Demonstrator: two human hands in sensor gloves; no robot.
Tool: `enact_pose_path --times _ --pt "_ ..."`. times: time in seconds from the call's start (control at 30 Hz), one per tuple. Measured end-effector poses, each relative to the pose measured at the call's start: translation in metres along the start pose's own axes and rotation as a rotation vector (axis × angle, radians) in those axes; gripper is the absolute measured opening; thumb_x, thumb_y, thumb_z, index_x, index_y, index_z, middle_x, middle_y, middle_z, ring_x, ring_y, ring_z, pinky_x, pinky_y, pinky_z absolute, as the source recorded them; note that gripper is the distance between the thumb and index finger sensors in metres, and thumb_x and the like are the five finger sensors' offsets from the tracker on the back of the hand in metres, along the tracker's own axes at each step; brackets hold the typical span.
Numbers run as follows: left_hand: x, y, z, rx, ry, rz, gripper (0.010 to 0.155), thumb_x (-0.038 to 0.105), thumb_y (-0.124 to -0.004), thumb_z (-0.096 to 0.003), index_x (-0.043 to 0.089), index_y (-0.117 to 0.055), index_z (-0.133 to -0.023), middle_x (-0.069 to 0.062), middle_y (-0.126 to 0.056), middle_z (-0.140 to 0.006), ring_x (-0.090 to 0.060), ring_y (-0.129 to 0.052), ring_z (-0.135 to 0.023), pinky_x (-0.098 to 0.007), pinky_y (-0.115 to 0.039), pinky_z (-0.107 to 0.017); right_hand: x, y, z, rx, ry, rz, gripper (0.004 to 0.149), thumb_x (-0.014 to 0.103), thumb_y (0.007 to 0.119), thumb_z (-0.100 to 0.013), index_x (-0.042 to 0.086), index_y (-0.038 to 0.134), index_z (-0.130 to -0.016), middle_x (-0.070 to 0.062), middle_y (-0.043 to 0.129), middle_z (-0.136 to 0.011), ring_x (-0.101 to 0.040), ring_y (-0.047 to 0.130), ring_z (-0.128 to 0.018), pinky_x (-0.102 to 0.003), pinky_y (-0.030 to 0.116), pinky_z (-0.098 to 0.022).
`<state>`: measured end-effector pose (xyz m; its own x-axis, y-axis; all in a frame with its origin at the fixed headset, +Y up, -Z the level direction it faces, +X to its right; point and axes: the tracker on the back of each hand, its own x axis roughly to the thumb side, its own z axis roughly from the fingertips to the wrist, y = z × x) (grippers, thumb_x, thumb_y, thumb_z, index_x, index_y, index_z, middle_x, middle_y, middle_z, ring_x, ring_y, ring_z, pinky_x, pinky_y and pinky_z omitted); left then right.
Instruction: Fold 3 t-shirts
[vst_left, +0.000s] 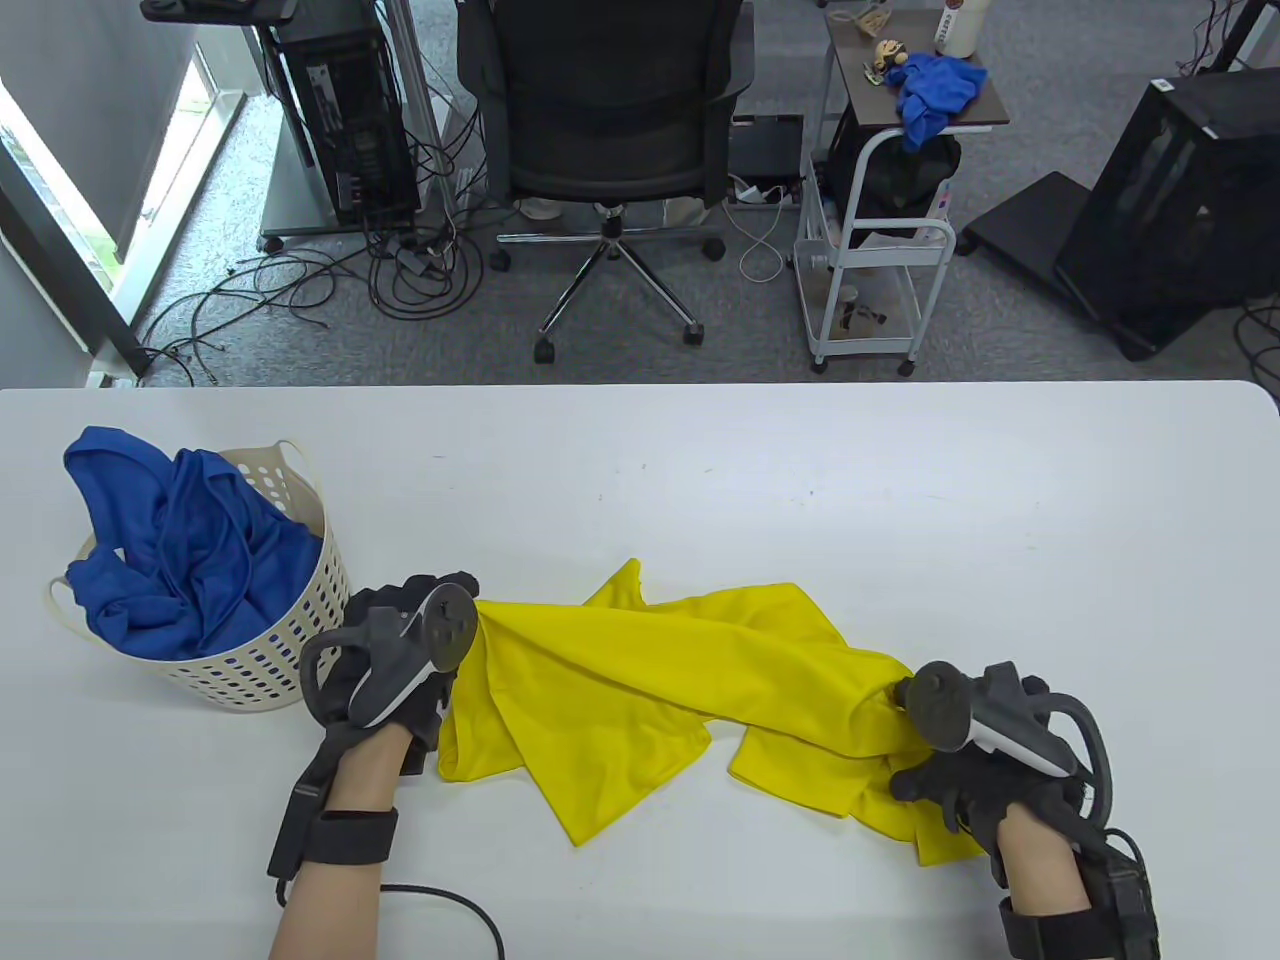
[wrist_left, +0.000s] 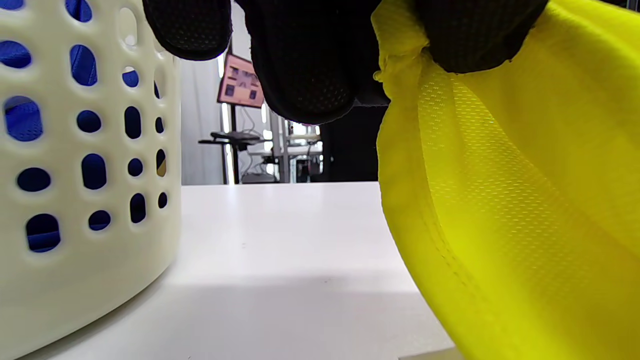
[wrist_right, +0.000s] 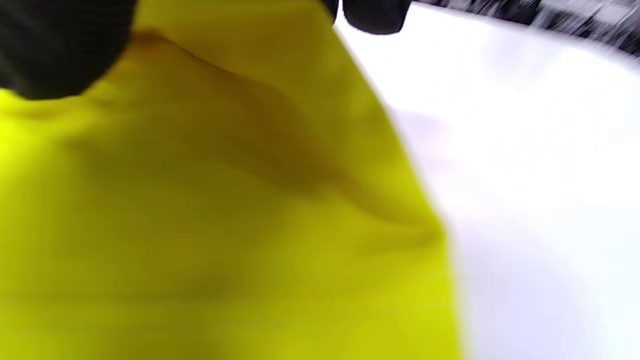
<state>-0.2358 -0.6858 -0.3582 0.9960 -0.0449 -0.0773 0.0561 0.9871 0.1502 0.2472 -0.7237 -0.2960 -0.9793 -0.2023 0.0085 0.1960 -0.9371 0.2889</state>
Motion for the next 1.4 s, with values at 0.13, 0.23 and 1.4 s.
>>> enact_pose_path --times 0.13,0.23,1.4 --pt "-0.006 0.007 0.0 0.011 0.02 0.034 0.044 0.05 -0.074 -0.0434 0.049 -0.07 -0.087 0.015 -0.087 -0.077 -0.008 -0.092 -0.068 -0.049 -0.068 -0.072 -0.014 -0.008 -0.001 -0.132 0.042 -0.128 0.04 0.039 0.076 -0.043 0.03 0.075 -0.082 -0.005 0.066 -0.101 -0.039 0.069 -0.094 -0.073 0.039 -0.072" --pt "-0.013 0.018 0.004 0.065 0.06 0.059 0.044 0.048 -0.073 -0.0443 0.049 -0.069 -0.088 0.015 -0.085 -0.079 -0.009 -0.09 -0.07 -0.049 -0.067 -0.073 -0.04 -0.029 0.019 -0.283 -0.035 -0.433 0.04 0.043 0.068 -0.045 0.026 0.077 -0.08 -0.003 0.069 -0.099 -0.039 0.069 -0.094 -0.073 0.042 -0.071" --pt "-0.009 -0.005 -0.002 -0.046 0.059 -0.091 0.044 0.051 -0.073 -0.0437 0.049 -0.07 -0.088 0.016 -0.086 -0.079 -0.01 -0.091 -0.071 -0.047 -0.07 -0.07 0.003 0.013 -0.018 -0.112 0.054 -0.059 0.041 0.041 0.084 -0.041 0.031 0.081 -0.081 0.002 0.08 -0.093 -0.033 0.079 -0.089 -0.068 0.05 -0.071"
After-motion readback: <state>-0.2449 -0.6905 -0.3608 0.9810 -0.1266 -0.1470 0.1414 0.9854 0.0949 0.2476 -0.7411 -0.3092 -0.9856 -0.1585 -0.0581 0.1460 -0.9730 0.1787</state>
